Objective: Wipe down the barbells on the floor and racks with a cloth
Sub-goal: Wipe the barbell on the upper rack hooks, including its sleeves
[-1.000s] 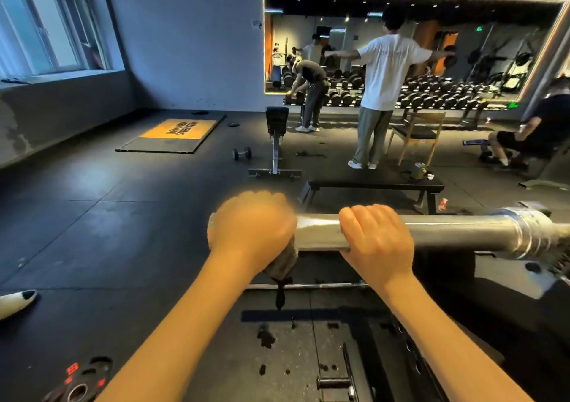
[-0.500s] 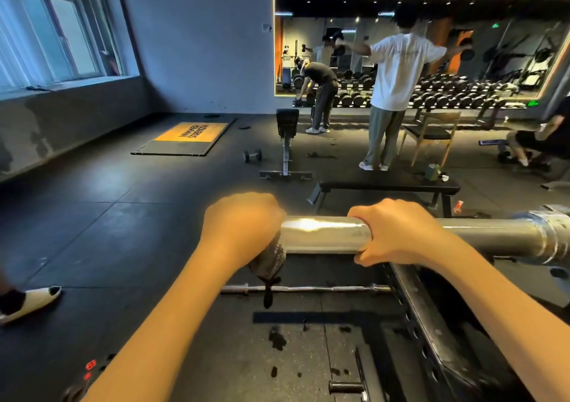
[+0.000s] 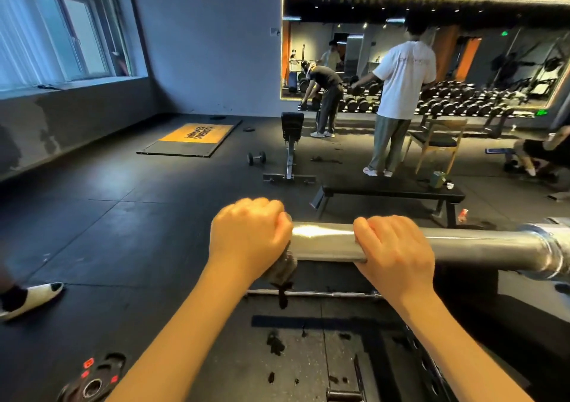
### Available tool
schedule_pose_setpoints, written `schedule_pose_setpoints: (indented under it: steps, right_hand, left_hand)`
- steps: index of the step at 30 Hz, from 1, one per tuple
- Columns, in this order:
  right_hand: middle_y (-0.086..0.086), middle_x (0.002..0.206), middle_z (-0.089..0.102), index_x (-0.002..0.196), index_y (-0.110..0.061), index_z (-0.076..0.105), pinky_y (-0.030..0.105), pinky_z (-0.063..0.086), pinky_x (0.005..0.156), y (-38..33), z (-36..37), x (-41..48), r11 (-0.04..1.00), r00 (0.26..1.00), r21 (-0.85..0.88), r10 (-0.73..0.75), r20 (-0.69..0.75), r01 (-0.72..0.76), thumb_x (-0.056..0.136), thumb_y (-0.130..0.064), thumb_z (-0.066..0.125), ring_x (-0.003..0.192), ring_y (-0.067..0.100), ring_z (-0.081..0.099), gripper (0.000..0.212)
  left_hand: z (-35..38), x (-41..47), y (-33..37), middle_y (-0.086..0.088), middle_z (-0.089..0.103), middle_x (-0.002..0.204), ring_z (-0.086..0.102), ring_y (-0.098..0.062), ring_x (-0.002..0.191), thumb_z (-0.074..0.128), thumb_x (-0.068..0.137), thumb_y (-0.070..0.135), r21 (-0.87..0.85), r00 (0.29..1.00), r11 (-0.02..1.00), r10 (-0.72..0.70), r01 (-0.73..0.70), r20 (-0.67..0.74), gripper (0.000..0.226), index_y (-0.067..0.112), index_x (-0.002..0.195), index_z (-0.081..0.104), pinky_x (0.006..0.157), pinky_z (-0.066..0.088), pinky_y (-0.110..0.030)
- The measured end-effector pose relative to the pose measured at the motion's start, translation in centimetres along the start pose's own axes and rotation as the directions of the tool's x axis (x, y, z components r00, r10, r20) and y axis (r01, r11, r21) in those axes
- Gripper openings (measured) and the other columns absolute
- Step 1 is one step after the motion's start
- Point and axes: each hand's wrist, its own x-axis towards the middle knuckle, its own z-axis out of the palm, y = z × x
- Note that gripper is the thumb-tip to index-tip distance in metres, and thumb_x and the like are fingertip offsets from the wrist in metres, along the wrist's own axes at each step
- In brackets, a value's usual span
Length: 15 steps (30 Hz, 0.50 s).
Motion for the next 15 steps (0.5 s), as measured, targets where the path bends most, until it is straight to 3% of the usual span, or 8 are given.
schedule_pose_setpoints:
  steps: [4, 7, 9, 11, 13, 15]
  right_hand:
    - [0.009, 0.073, 0.061, 0.090, -0.010, 0.060, 0.034, 0.048, 0.062, -0.5, 0.2, 0.0, 0.999, 0.998, 0.001, 0.053, -0.024, -0.053, 0.075, -0.016, 0.073, 0.064, 0.024, 0.057, 0.021]
    - [0.010, 0.074, 0.062, 0.086, -0.009, 0.063, 0.034, 0.047, 0.063, -1.0, -0.4, 0.5, 0.992, 0.989, 0.023, 0.123, 0.080, -0.126, 0.072, -0.018, 0.070, 0.066, 0.025, 0.057, 0.018]
    - [0.009, 0.078, 0.063, 0.088, -0.009, 0.064, 0.035, 0.049, 0.066, -1.0, -1.3, 0.8, 0.986, 0.969, 0.072, 0.132, 0.210, -0.150, 0.065, -0.021, 0.078, 0.069, 0.026, 0.060, 0.030]
    - [0.005, 0.089, 0.066, 0.100, -0.013, 0.064, 0.037, 0.051, 0.076, -0.5, -2.4, 0.8, 0.973, 0.924, 0.136, 0.124, 0.361, -0.184, 0.061, -0.041, 0.083, 0.081, 0.026, 0.063, 0.052]
    - [-0.001, 0.109, 0.066, 0.119, -0.019, 0.060, 0.040, 0.043, 0.097, -0.3, -3.9, 1.5, 0.950, 0.865, 0.216, 0.092, 0.492, -0.224, 0.069, -0.074, 0.058, 0.101, 0.022, 0.062, 0.074]
    - [-0.009, 0.135, 0.054, 0.141, -0.028, 0.043, 0.038, 0.020, 0.114, -0.6, -4.9, 2.8, 0.889, 0.789, 0.308, 0.091, 0.608, -0.340, 0.069, -0.091, 0.021, 0.124, 0.013, 0.049, 0.098]
  left_hand:
    - [0.2, -0.1, 0.1, 0.001, 0.050, 0.050, 0.040, -0.017, 0.046, 0.035, 0.083, 0.026, 0.042, 0.988, 0.991, -0.125, 0.129, -0.096, 0.037, 0.013, 0.056, 0.057, 0.049, 0.021, -0.022]
    - [1.1, 0.5, 3.2, -0.001, 0.051, 0.051, 0.042, -0.020, 0.046, 0.036, 0.082, 0.026, 0.019, 0.990, 0.993, -0.115, 0.116, -0.077, 0.036, 0.013, 0.056, 0.057, 0.053, 0.026, -0.026]
    - [1.4, 0.9, 4.1, -0.002, 0.058, 0.057, 0.051, -0.023, 0.051, 0.033, 0.083, 0.029, -0.014, 0.997, 0.997, -0.077, 0.076, -0.031, 0.037, 0.013, 0.066, 0.062, 0.055, 0.028, -0.027]
    - [0.7, 0.9, 4.0, -0.001, 0.067, 0.078, 0.061, -0.023, 0.068, 0.027, 0.088, 0.032, -0.112, 0.995, 0.989, -0.098, 0.099, 0.011, 0.044, 0.015, 0.093, 0.067, 0.058, 0.032, -0.028]
    - [-0.4, 1.0, 3.1, 0.004, 0.065, 0.106, 0.059, -0.014, 0.093, 0.029, 0.098, 0.029, -0.339, 0.981, 0.921, -0.173, 0.192, 0.085, 0.038, 0.021, 0.121, 0.058, 0.069, 0.037, -0.025]
    - [-1.7, 1.4, 2.1, 0.011, 0.061, 0.113, 0.055, -0.005, 0.103, 0.035, 0.101, 0.023, -0.605, 0.943, 0.725, -0.220, 0.330, 0.251, 0.029, 0.027, 0.121, 0.055, 0.077, 0.038, -0.014]
